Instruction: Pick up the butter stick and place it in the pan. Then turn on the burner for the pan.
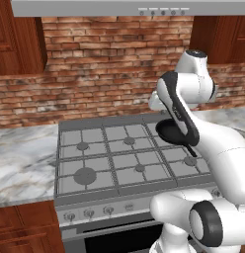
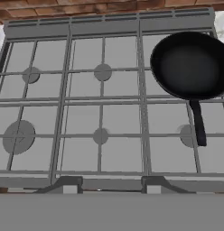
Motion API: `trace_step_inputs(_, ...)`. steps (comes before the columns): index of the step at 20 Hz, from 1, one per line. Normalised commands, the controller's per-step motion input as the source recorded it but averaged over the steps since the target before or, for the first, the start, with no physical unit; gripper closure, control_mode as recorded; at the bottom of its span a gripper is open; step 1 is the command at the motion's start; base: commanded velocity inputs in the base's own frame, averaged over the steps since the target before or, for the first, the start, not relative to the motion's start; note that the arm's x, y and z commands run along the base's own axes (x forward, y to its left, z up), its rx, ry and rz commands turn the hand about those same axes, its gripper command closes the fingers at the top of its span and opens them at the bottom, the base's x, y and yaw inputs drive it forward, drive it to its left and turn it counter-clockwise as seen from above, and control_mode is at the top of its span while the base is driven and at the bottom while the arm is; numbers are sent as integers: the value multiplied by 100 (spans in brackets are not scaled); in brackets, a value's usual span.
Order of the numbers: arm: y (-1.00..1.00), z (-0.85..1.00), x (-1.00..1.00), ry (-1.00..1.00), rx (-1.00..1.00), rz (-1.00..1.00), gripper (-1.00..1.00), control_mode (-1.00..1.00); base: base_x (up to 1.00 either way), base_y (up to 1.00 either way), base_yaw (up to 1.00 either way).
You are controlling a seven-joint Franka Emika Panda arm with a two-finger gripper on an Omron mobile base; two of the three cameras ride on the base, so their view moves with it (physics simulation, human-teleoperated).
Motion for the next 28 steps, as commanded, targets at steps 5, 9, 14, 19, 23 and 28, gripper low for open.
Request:
trace_step_inputs(5,-15,0,0,0,0,0,-100,-100,0,0,0)
trace_step_inputs(9,-49,0,0,2,0,0,-100,-100,0,0,0)
trace_step_inputs(14,-67,0,0,6,0,0,-100,-100,0,0,0)
trace_step_inputs(19,-72,0,0,11,-2,1,-100,-100,0,0,0)
trace_step_inputs(23,-65,0,0,16,-3,2,-100,-100,0,0,0)
trace_step_inputs(28,-63,-9,0,12,-4,4,-100,-100,0,0,0)
